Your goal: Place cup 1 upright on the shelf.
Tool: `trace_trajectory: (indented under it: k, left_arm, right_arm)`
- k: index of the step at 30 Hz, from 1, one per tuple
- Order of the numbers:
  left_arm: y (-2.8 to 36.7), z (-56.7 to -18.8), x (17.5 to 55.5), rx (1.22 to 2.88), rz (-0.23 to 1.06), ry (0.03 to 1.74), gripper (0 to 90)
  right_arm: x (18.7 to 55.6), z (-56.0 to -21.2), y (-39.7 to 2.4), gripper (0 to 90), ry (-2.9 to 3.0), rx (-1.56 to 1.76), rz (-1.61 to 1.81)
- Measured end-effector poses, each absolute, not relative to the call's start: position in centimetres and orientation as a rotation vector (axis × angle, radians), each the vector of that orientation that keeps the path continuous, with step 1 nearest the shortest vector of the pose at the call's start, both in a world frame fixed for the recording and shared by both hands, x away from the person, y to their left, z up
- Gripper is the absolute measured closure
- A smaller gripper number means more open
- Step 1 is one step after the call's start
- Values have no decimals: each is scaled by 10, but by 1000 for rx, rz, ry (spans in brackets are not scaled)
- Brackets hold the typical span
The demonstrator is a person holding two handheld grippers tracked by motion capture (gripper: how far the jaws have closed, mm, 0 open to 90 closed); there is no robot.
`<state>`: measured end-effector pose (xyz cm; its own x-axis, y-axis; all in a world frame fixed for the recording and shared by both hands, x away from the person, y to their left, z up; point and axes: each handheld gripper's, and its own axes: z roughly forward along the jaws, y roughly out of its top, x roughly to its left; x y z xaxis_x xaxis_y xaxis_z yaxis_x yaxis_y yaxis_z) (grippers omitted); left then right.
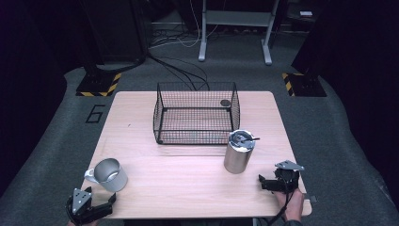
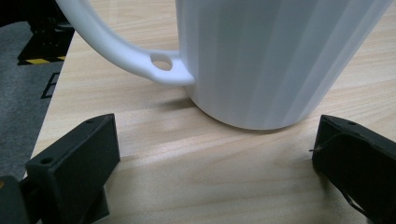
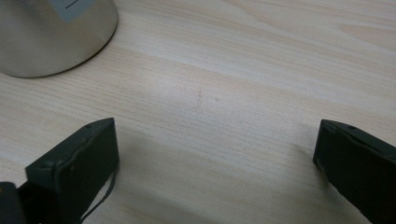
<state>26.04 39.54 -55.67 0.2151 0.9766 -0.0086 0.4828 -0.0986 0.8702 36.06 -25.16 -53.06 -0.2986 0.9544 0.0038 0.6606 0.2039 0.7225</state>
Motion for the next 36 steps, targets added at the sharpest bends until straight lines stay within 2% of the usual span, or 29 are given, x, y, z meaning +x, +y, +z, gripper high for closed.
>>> trace_trajectory:
  k: [22,36]
  left_arm:
    - [396,-557,261,1707,803,1373,4]
    - [396,-556,259,1721,794,1376,4]
  right_arm:
    - [358,-527,-251,0,2076,1516,880]
    - [345,-488,-231,5,2105,1406,1026]
